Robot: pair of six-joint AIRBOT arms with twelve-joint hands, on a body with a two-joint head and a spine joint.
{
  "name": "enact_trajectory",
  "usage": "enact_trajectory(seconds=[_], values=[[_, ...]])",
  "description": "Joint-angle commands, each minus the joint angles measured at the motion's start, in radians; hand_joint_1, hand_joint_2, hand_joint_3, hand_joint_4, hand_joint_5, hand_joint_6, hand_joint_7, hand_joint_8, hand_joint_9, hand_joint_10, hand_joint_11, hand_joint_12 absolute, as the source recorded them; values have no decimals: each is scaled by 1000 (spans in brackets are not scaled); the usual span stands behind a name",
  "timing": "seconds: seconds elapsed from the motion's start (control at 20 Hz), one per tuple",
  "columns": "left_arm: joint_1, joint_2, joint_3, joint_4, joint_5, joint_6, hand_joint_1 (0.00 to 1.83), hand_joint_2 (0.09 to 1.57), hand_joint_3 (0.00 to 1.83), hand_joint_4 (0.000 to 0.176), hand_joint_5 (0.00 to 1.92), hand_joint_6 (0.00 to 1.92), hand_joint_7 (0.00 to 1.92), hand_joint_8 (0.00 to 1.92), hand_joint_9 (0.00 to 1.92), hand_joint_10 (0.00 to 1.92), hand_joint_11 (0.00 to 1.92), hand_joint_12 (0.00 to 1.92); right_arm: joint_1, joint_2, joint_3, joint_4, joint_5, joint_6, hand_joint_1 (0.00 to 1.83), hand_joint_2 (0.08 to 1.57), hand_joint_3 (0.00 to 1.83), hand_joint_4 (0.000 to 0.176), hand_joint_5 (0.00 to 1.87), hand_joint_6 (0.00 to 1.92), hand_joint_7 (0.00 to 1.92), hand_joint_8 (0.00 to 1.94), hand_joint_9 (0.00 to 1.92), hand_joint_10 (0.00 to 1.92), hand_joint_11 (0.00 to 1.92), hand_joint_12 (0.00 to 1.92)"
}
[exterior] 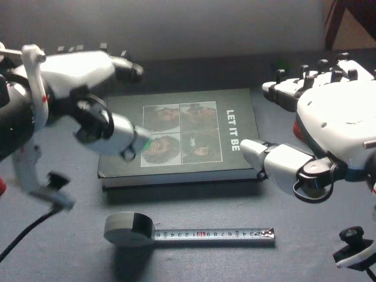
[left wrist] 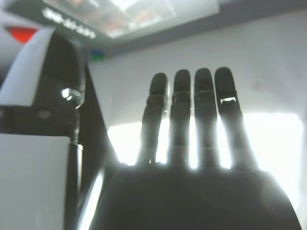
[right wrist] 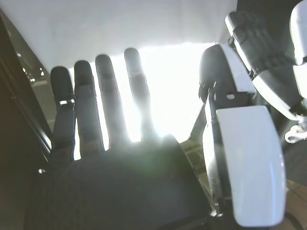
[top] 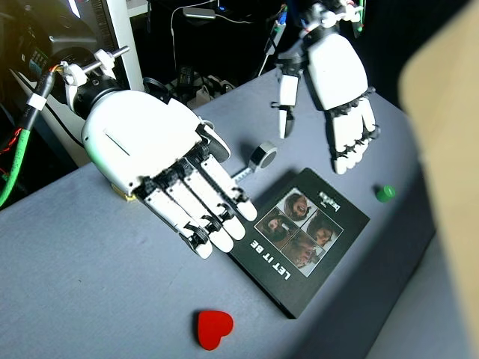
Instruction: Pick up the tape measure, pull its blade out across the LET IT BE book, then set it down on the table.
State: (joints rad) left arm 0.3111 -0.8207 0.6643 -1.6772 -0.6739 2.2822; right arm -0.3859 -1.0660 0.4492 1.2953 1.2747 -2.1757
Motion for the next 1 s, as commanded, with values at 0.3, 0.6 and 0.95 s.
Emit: enact_trajectory(seconds=[0.3, 0.6, 0.95], values=[[165, 85, 50, 786, 199, -905, 1028, 1149, 13, 0, 362, 3, 384, 6, 370, 12, 99, 777, 5, 4, -6, -93, 50, 4, 281, 1197, 1, 58, 371, 0, 374, 3, 294, 8, 0, 1037], [428, 148, 12, 1213, 44, -1495, 1124, 1167, 1, 0, 525, 10, 549, 9, 510, 10, 211, 782, 1, 5, -7, -93, 50, 4, 278, 1200, 2, 56, 390, 7, 396, 9, 306, 12, 0, 1023], [667, 94, 11, 1374, -258, -1725, 1162, 1165, 0, 0, 543, 6, 586, 10, 543, 13, 228, 780, -1, 5, -7, -93, 49, 4, 278, 1202, 1, 56, 406, 8, 420, 9, 328, 17, 0, 1003]])
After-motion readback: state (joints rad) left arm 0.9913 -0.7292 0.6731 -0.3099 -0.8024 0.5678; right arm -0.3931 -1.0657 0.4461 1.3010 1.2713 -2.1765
